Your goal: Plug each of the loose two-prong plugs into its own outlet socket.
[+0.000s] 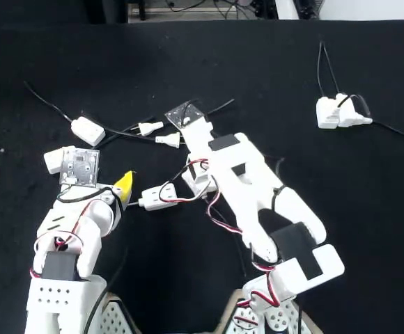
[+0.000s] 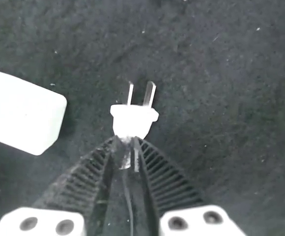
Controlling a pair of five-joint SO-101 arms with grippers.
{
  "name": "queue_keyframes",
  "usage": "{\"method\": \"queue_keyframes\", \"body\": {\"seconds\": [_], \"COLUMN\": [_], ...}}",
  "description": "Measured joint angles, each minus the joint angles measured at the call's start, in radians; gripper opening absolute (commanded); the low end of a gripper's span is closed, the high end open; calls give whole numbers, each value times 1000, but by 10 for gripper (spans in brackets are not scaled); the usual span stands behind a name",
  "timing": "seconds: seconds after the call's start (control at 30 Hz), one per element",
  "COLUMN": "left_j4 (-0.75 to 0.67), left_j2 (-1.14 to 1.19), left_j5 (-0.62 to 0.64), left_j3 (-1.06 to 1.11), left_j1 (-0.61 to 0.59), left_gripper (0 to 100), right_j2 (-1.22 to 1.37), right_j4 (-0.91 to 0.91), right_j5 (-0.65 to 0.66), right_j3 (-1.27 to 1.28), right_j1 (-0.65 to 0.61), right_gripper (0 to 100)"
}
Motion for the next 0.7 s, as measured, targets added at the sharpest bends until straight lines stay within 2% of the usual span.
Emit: {"method": "queue_keyframes", "body": {"seconds": [0.13, 0.33, 0.7], "left_j4": [0, 0, 0], "left_j2": [0, 0, 0], "left_j5": [0, 0, 0], "left_j3": [0, 0, 0], "left_j1": [-5, -6, -6], "left_gripper": [234, 234, 234], "right_j2": [5, 6, 12], "right_j4": [2, -20, -23], "right_j5": [0, 0, -14], "right_j3": [5, 17, 25], "right_j1": [0, 0, 0], "right_gripper": [28, 67, 71]}}
